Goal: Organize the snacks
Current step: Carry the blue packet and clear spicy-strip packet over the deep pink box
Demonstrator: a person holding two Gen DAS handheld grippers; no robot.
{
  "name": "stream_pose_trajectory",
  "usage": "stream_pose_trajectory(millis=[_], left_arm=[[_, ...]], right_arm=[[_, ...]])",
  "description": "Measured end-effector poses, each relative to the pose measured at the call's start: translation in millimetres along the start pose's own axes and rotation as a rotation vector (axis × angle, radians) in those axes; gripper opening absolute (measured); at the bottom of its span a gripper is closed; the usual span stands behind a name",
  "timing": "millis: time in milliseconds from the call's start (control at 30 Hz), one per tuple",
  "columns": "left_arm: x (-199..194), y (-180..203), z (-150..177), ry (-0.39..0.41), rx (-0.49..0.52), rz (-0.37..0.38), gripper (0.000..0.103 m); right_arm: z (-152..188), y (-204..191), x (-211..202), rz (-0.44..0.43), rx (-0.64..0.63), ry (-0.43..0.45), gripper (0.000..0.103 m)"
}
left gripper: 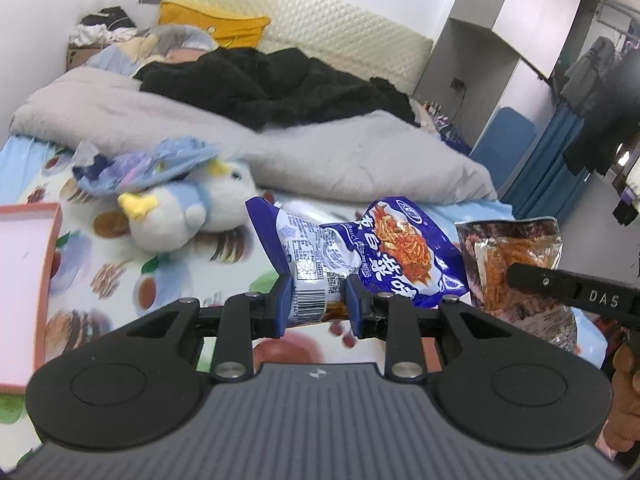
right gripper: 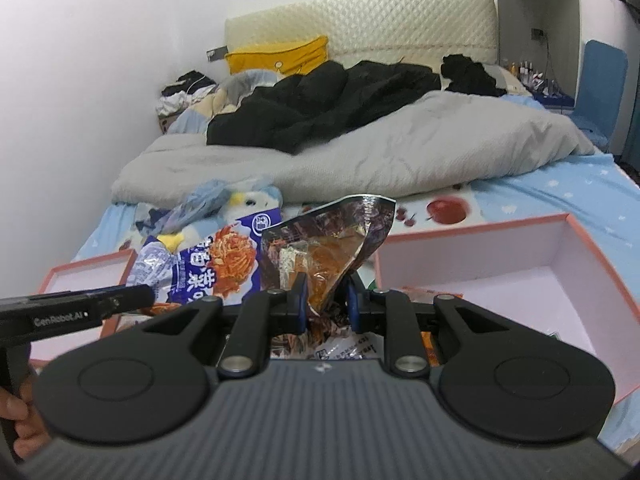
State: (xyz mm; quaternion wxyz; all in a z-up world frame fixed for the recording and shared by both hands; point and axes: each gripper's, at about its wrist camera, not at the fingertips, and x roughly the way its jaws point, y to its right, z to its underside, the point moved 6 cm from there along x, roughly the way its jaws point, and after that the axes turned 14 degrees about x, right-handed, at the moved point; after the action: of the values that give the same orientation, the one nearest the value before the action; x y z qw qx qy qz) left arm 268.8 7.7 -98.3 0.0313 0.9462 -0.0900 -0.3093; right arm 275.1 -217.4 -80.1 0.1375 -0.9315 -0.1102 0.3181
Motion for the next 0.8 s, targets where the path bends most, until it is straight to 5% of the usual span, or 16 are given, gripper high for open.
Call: stream_pose_trajectory(millis=[467,800], left_arm=[[15.0,69.8,-66.8,0.075,0.101,0.068,0.033],[59.0,145.0,-89.7,0.068,0.174,0.143,0.031]], right_arm=[[-51.4,46.7,-23.3,0.066,-0.007,0.132,0.023],[-73.8,115.2,-19.5,0.114,0.08,0.154,0.023]])
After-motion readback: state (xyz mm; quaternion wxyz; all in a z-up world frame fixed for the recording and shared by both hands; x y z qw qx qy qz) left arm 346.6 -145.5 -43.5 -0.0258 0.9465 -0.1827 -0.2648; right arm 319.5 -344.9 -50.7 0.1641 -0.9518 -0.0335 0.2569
